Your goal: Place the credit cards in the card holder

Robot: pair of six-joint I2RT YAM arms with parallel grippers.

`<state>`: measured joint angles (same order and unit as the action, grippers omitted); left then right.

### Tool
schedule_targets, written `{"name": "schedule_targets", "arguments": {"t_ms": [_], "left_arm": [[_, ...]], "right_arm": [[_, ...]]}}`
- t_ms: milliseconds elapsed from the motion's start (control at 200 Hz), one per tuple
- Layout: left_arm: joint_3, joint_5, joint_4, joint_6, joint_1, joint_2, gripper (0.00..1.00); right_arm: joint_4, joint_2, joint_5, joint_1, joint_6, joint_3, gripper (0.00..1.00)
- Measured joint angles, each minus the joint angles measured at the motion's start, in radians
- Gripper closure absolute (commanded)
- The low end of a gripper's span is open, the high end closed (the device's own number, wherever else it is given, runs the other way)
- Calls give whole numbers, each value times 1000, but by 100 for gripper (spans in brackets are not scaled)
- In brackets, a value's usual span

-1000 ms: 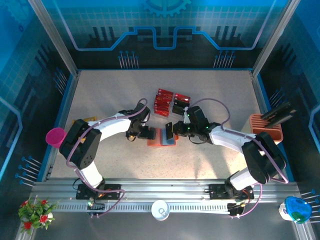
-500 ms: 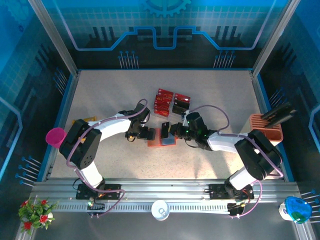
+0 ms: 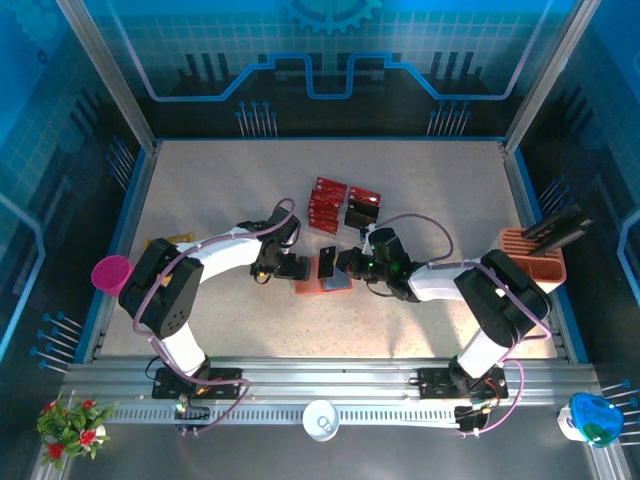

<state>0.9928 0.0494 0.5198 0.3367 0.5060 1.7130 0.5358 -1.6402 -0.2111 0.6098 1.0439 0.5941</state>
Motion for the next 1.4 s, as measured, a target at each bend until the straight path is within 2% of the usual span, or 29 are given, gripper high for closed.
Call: {"name": "schedule_targets", "arguments": {"t_ms": [665,1401], "left_arm": [[-1,0,0,0,0,0,1],[-1,0,0,0,0,0,1]], "right_arm": [[18,-42,-40,0,-2,-13,100],[-44,-43,-98,0,-43,-18,100]]}}
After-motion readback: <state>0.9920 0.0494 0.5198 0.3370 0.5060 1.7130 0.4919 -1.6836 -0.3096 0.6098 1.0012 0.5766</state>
